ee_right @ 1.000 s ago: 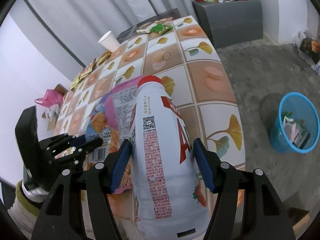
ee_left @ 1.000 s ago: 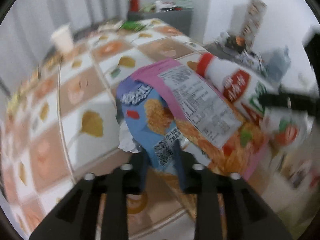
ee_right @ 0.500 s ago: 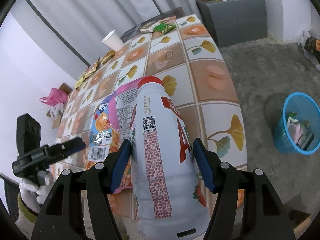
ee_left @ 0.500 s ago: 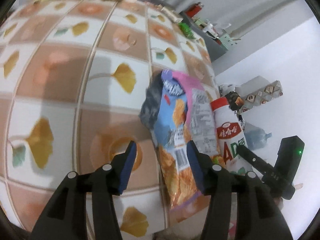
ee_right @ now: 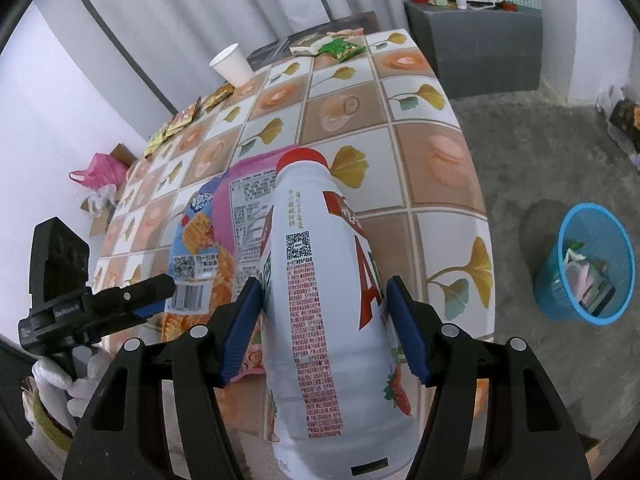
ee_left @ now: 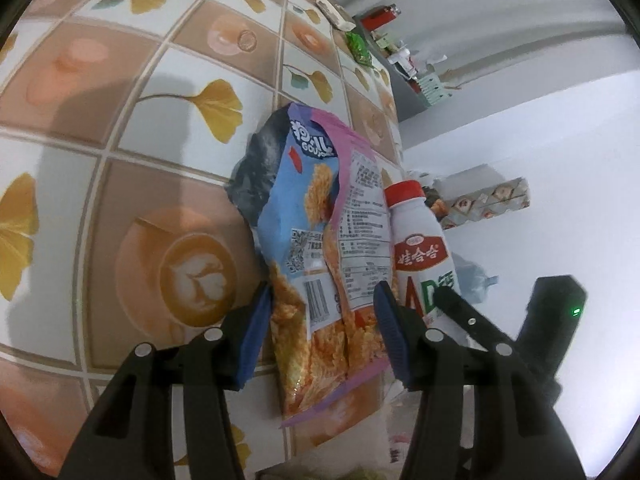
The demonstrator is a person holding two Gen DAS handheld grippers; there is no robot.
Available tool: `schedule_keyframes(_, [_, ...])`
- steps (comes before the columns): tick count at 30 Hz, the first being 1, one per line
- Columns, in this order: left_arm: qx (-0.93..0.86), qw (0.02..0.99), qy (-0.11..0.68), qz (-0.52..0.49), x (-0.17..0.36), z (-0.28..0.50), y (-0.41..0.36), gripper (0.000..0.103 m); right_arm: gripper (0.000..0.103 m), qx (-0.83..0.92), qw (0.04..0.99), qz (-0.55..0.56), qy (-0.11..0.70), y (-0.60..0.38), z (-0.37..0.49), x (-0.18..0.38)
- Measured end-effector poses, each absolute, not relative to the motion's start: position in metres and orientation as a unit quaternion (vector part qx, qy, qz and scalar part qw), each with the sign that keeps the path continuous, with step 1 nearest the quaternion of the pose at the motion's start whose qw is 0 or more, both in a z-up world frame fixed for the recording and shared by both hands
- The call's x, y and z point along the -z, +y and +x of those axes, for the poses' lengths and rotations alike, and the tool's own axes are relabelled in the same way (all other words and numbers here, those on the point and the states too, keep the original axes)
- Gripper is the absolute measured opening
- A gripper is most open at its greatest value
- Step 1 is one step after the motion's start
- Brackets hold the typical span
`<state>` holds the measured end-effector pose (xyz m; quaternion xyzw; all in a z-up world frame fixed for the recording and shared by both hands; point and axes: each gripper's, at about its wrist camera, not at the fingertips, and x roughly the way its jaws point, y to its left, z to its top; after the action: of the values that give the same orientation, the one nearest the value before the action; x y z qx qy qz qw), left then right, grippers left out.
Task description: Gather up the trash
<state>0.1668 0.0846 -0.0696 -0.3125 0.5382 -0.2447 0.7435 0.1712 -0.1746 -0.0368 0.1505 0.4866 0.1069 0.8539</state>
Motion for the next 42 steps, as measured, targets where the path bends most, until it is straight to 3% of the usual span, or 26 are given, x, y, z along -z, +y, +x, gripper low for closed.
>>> schedule_keyframes(8, [0.316, 0.680, 0.497, -0.437, 0.078, 0.163, 0.109, 0.050, 0.060, -0.105, 0.853, 0.144, 0.491, -0.172, 0.171, 0.036])
schedule_keyframes(18, [0.378, 0.631, 0.474, -0.484, 0.079, 0.168, 0.098, 0.050, 0.060, -0.102, 0.852, 0.138, 0.494, -0.167, 0.172, 0.037])
schedule_keyframes(28, [0.353, 0.677, 0.516, -0.387, 0.071, 0.172, 0.062, 0.049, 0.058, -0.119, 0.840, 0.143, 0.509, -0.160, 0.174, 0.045])
schedule_keyframes(42, [0.260, 0.789, 0.527, -0.179, 0.049, 0.163, 0.043, 0.013, 0.057, -0.147, 0.810, 0.211, 0.528, -0.174, 0.180, 0.053])
